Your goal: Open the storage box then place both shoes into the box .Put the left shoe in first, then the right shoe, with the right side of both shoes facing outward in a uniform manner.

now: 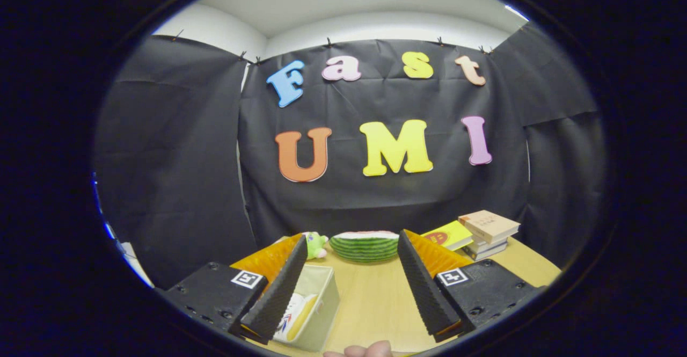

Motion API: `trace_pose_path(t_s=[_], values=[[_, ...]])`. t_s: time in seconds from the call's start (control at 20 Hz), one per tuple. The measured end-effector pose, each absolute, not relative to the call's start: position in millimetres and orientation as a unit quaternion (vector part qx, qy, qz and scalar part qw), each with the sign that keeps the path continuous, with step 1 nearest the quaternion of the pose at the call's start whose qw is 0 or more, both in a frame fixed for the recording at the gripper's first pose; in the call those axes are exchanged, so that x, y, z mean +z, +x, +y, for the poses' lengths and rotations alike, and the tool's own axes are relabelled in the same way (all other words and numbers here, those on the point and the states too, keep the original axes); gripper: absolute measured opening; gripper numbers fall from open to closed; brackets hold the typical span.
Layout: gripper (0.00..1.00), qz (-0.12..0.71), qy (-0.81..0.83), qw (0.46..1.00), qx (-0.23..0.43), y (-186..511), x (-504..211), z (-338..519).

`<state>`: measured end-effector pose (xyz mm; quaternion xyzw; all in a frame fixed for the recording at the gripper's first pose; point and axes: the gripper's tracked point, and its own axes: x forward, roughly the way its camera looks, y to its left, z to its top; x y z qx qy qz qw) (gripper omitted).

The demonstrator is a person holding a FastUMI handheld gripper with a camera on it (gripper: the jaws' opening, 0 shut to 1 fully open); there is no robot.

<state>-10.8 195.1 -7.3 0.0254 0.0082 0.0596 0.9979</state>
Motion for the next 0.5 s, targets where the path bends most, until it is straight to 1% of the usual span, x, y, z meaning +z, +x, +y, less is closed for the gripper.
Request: trace_pose_path(t_s=[0.25, 0.5], values=[[1.00, 0.001, 0.027, 0.999, 0.047, -18, -6, 174], [1.00, 0.014, 0.044, 0.999, 0.028, -10, -8, 157]])
